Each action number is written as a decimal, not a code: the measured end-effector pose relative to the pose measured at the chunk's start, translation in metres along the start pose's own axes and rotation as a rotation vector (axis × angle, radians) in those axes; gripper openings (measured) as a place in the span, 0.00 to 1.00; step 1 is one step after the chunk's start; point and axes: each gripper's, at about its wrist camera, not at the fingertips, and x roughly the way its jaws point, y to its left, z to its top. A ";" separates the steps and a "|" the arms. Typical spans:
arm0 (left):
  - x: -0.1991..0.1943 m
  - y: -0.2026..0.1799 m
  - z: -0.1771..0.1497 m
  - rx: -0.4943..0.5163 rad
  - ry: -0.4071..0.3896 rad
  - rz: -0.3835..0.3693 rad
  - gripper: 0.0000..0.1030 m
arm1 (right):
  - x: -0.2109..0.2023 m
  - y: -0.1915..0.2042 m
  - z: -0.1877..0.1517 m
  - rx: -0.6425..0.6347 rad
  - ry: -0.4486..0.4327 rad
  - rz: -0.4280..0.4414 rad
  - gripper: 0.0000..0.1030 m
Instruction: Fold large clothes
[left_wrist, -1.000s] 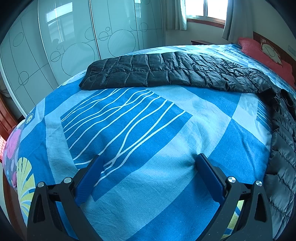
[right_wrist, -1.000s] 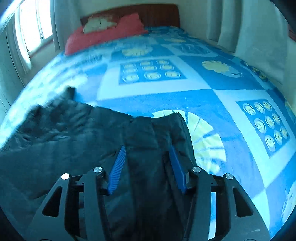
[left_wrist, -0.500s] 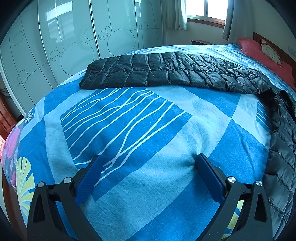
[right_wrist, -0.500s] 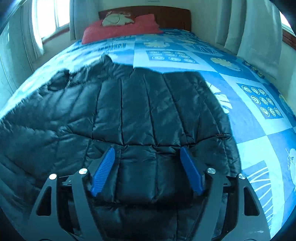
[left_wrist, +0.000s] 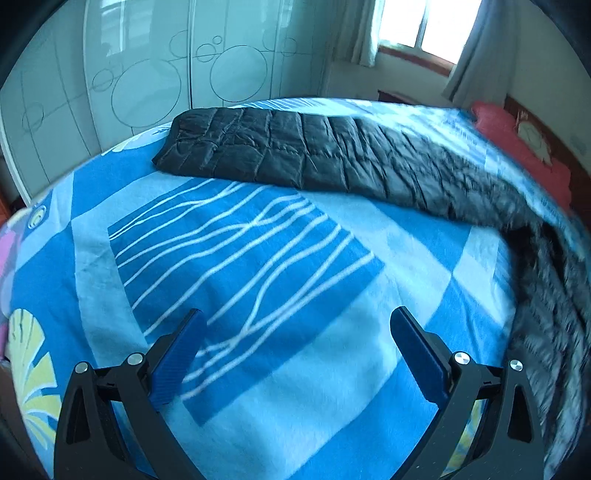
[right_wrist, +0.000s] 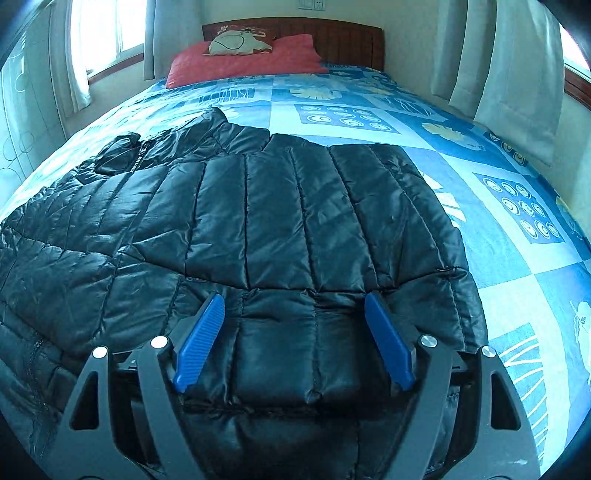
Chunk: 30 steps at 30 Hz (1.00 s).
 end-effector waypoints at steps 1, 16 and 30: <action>0.003 0.003 0.006 -0.020 -0.014 -0.010 0.96 | 0.000 0.000 0.001 -0.001 0.000 -0.001 0.76; 0.056 0.056 0.081 -0.373 -0.100 -0.170 0.96 | -0.001 0.000 0.000 -0.010 -0.006 -0.008 0.76; 0.050 0.092 0.092 -0.572 -0.228 -0.234 0.76 | -0.002 0.000 0.000 -0.014 -0.013 -0.006 0.76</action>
